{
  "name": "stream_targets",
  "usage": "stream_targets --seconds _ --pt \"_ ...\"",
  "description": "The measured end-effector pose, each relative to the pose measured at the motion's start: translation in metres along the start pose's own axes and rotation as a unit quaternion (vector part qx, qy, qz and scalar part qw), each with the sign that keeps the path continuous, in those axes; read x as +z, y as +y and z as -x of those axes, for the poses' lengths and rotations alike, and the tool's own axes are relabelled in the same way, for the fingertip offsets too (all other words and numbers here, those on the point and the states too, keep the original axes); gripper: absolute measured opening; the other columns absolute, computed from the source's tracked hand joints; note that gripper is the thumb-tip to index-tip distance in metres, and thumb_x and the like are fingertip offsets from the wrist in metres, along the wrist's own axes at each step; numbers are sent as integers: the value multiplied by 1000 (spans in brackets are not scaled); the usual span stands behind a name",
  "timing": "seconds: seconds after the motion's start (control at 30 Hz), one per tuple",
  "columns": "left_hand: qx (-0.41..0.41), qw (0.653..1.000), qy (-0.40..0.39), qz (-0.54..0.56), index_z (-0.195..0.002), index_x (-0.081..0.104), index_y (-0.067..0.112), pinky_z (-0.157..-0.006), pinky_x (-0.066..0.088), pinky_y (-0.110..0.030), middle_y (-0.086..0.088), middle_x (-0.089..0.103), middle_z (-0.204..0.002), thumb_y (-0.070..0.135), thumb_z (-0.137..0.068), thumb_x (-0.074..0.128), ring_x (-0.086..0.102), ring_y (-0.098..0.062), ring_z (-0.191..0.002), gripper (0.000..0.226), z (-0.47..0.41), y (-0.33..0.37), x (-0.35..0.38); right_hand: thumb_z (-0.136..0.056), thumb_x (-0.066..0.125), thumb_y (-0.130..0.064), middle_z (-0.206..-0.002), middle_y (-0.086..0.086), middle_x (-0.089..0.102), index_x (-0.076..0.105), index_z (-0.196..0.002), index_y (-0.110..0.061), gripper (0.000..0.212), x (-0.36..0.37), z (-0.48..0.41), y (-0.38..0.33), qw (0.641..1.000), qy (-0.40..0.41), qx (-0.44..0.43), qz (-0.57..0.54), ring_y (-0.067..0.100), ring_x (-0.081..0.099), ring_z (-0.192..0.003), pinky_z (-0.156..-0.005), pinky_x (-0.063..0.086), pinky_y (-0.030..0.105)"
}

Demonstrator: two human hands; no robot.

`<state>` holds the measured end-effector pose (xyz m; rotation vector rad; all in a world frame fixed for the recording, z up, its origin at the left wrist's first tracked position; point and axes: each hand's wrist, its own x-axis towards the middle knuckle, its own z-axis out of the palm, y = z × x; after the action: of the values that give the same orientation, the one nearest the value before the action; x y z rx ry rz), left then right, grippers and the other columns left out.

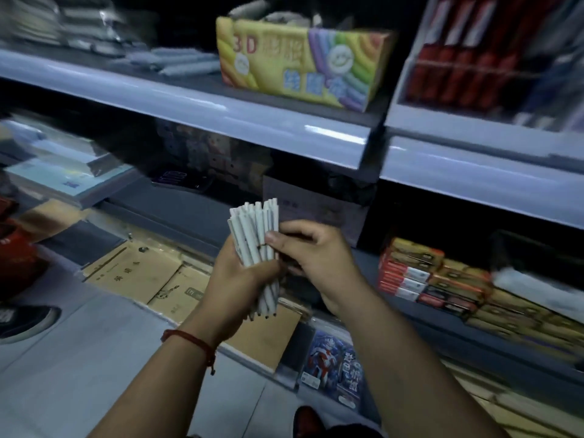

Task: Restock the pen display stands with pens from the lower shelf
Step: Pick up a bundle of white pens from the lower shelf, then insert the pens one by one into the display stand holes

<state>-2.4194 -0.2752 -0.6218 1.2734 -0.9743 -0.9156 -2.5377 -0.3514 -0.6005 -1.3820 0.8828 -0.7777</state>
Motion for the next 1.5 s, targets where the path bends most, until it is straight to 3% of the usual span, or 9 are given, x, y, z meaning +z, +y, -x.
stream_targets --seconds 0.13,0.3,0.4,0.6,0.7,0.87,1.2,1.3,1.5 --pt "-16 1000 -3 12 -119 65 12 -59 59 -35 -19 75 -88 10 -72 65 72 -27 -70 47 51 36 36 -82 85 -26 -99 3 77 76 -107 -12 30 -24 56 -27 999 18 37 -19 17 71 -91 -72 55 30" --pt "-28 998 -49 29 -121 66 8 -60 62 -41 -22 76 -92 -4 -85 72 72 -46 -82 39 97 78 88 -78 88 -20 -80 6 70 76 -95 -8 24 -70 131 -65 996 55 16 -65 15 64 -69 -62 53 31" --pt "-36 995 -82 34 -118 65 15 -60 63 -42 -19 75 -88 -7 -83 74 73 -39 -74 42 113 104 123 -79 86 -12 -76 6 68 73 -94 -6 21 -101 164 -83 989 67 11 -129 13 62 -62 -56 54 27" --pt "10 990 -133 42 -119 67 15 -66 63 -52 -28 72 -97 -9 -87 70 69 -52 -81 40 128 132 176 -84 81 -9 -72 6 69 74 -87 -5 9 -149 204 -105 982 119 -76 -125 15 63 -64 -62 55 31" --pt "30 988 -146 47 -117 69 10 -61 62 -43 -31 72 -97 -14 -87 64 70 -39 -72 38 132 143 195 -85 79 -7 -70 6 67 72 -84 -7 7 -165 218 -117 980 123 -98 -119 13 61 -62 -60 55 29" --pt "56 979 -189 45 -121 68 6 -67 63 -41 -33 71 -107 -10 -86 69 70 -51 -89 38 131 170 222 -89 76 -10 -82 15 65 72 -86 -8 5 -189 236 -139 972 138 -122 -148 19 60 -70 -65 55 36" --pt "83 948 -307 -17 -117 64 7 -63 59 -36 -13 75 -90 -12 -82 70 70 -23 -75 40 110 190 297 -75 63 -35 -74 20 69 66 -80 -3 32 -258 245 -166 912 373 -161 47 31 66 -62 -59 56 49" --pt "87 941 -324 -44 -113 61 14 -61 57 -32 4 69 -75 -13 -81 71 66 -14 -68 43 98 183 315 -90 62 -25 -81 18 69 64 -88 -7 18 -286 244 -182 888 423 -177 36 27 66 -60 -62 58 47" --pt "78 949 -305 -10 -98 58 8 -63 55 -35 -9 60 -76 5 -67 74 61 -18 -67 35 80 150 339 -99 55 -14 -82 5 71 59 -97 -8 8 -321 239 -212 860 453 -228 58 23 67 -55 -65 61 51"
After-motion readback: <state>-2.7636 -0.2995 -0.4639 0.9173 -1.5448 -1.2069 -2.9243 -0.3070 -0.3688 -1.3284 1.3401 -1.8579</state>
